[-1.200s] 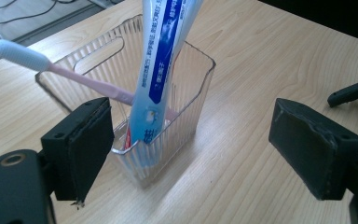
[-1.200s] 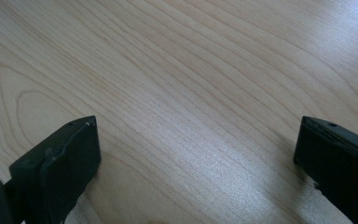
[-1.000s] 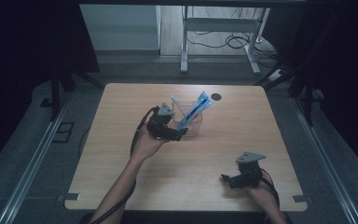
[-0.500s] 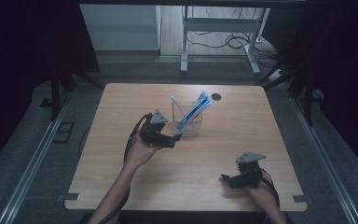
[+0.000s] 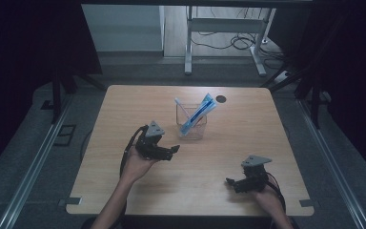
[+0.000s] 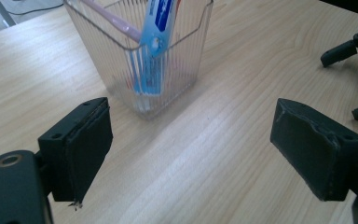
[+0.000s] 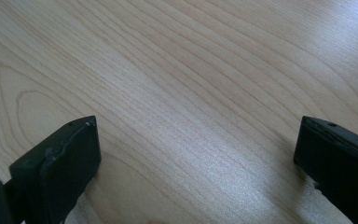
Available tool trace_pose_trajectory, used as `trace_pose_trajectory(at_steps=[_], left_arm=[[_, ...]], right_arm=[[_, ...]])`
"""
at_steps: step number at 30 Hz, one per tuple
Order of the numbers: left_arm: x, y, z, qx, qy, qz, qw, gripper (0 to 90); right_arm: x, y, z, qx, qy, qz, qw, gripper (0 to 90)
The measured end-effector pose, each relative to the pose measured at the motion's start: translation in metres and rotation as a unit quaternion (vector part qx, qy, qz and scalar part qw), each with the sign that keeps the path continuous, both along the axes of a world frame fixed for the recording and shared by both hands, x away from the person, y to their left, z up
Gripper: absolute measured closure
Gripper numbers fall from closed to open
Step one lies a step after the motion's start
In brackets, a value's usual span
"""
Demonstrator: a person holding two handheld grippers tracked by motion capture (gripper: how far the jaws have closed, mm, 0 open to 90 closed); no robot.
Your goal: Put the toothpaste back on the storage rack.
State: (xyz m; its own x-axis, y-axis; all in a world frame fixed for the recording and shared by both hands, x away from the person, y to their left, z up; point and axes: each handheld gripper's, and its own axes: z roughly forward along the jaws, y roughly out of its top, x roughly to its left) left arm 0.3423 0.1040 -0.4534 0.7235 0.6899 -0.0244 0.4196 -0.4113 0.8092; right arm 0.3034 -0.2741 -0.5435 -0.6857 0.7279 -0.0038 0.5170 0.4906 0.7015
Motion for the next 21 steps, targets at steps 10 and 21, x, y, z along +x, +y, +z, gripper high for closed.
trace_pose_trajectory(at_steps=[10, 21], left_arm=[[-0.015, 0.01, -0.011, -0.005, 0.004, 0.006, 1.0, 13.2], [-0.031, 0.019, -0.026, 0.002, 0.004, 0.01, 0.9999, 13.2]], right_arm=[[0.0, 0.0, 0.0, 0.001, 0.001, -0.001, 1.0, 0.2], [0.0, 0.0, 0.0, 0.001, 0.001, -0.001, 1.0, 0.2]])
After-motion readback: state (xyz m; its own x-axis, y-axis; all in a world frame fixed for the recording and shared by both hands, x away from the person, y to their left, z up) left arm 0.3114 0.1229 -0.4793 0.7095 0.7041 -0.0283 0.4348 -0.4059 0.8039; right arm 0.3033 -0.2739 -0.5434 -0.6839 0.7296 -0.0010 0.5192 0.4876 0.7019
